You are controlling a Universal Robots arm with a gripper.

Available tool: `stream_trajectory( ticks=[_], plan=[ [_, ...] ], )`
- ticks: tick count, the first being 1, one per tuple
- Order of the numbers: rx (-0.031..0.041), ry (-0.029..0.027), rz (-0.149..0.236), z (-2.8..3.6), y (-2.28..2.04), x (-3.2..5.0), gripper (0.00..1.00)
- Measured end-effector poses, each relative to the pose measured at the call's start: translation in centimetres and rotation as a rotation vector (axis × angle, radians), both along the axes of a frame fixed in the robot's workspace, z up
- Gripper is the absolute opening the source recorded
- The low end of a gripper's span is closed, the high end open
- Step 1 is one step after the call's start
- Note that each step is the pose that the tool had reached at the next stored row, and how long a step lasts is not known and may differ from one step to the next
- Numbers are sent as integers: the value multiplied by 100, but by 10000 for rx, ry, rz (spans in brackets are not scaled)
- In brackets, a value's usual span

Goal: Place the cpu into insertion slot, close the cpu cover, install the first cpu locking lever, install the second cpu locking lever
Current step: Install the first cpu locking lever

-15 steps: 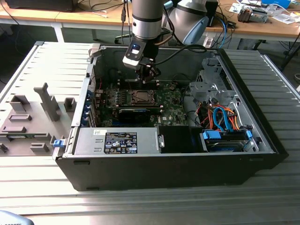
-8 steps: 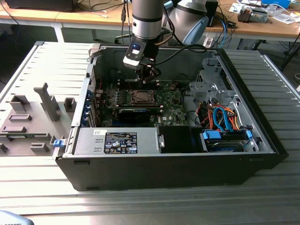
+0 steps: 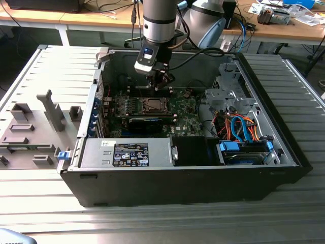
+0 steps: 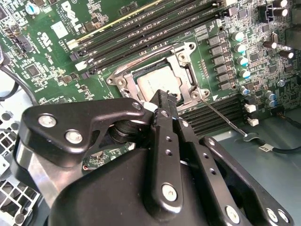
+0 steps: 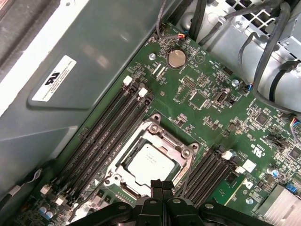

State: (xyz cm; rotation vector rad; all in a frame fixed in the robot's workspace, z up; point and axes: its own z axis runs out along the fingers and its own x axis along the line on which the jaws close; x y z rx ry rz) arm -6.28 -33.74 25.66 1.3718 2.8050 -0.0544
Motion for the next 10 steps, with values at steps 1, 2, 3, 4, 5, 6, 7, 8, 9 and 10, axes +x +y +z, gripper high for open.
stream_trajectory(
  ticks=[1, 2, 3, 4, 5, 6, 7, 8, 9, 10],
  plan=[
    [0, 0, 30, 0, 0, 0, 11],
    [1, -1, 63, 0, 0, 0, 11],
    [0, 0, 106, 0, 0, 0, 11],
    [0, 0, 132, 0, 0, 0, 11],
    [1, -1, 163, 0, 0, 0, 11],
    [0, -1, 193, 0, 0, 0, 11],
    [0, 0, 221, 0, 0, 0, 11],
    [0, 0, 246, 0, 0, 0, 11],
    [1, 0, 265, 0, 0, 0, 11],
    [0, 0, 292, 0, 0, 0, 11]
  ],
)
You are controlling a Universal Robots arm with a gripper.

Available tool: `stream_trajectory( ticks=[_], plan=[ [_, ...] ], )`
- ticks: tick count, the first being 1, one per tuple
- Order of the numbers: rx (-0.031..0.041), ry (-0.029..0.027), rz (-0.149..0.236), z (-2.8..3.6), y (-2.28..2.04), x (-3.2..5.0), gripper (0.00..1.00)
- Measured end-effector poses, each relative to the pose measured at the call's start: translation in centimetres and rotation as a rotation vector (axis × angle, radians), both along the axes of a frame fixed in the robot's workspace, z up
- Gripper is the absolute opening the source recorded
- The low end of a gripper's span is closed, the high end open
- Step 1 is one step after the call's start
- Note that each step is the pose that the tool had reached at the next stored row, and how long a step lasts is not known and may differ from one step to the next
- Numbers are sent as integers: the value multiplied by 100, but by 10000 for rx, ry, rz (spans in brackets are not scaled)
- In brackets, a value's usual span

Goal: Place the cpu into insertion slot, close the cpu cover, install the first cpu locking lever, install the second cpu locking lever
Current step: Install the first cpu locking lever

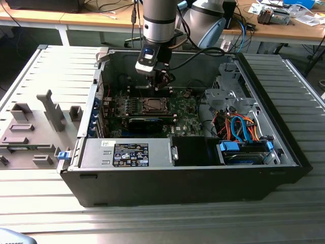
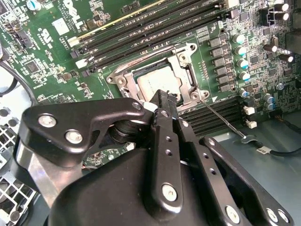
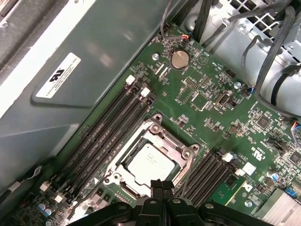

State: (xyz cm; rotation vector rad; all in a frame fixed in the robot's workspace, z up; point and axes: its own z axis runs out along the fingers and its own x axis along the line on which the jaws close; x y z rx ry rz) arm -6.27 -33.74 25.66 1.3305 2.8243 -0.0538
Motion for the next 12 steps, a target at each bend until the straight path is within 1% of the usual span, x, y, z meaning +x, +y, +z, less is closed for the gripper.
stream_trajectory(
  ticks=[12],
  plan=[
    [0, 0, 307, 0, 0, 0, 11]
  ],
)
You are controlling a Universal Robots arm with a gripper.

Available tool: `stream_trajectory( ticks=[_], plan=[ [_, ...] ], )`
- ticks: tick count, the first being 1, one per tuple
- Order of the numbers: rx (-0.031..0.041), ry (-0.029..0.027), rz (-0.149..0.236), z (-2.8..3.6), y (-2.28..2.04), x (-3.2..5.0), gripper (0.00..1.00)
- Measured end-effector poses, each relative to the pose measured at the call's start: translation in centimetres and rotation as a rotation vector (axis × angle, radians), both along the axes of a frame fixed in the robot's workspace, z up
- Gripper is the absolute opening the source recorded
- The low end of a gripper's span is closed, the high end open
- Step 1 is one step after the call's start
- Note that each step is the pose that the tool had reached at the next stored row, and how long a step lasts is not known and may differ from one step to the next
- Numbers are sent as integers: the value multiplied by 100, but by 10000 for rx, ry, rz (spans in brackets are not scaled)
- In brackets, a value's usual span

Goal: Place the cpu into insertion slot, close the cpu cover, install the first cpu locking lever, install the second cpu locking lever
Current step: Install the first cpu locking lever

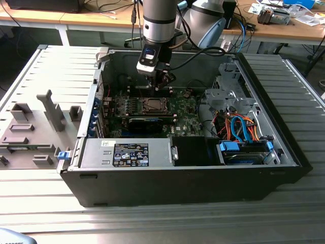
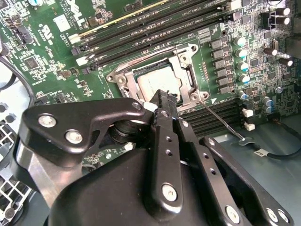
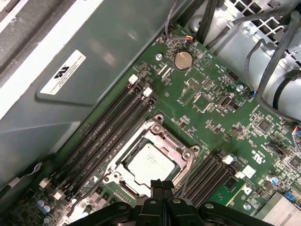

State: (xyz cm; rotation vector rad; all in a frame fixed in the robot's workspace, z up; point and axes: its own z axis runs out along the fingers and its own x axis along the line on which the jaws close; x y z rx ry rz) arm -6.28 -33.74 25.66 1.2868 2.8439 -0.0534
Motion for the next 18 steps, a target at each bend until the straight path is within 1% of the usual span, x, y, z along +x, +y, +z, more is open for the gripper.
stream_trajectory(
  ticks=[14, 18],
  plan=[
    [0, 0, 382, 0, 0, 0, 11],
    [0, 0, 541, 0, 0, 0, 11]
  ],
)
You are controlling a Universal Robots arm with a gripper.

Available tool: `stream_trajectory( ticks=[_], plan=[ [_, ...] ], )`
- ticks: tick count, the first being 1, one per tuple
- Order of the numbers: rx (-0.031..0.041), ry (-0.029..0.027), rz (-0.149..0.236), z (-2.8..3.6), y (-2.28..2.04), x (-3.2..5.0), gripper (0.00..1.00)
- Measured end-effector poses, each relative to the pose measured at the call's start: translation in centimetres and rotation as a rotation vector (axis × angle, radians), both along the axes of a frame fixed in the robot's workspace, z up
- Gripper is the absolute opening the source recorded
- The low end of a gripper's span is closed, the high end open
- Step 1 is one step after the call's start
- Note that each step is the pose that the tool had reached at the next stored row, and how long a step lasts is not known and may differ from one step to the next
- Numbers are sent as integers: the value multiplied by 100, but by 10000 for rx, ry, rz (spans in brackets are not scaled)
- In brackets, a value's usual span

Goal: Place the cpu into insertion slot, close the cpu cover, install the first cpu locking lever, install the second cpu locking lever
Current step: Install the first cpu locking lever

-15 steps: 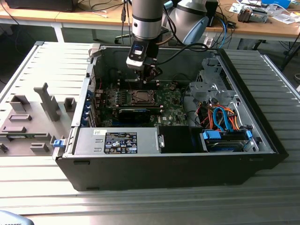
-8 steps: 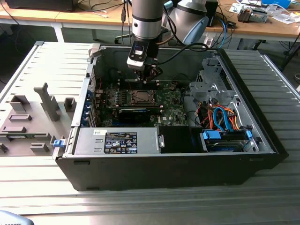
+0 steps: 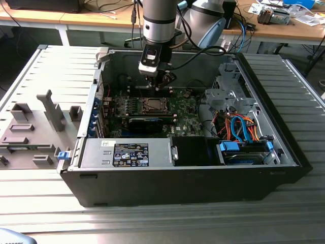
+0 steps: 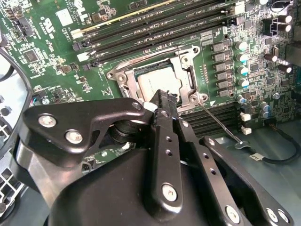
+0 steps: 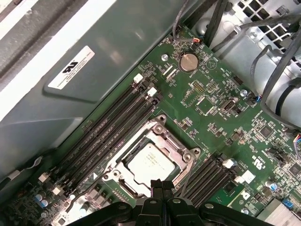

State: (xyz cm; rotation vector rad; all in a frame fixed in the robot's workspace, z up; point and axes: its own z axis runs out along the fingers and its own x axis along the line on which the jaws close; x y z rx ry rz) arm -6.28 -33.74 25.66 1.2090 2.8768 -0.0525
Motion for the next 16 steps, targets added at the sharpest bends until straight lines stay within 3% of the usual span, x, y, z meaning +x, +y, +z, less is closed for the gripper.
stream_trajectory(
  ticks=[16],
  plan=[
    [0, 0, 413, 0, 0, 0, 11]
  ],
)
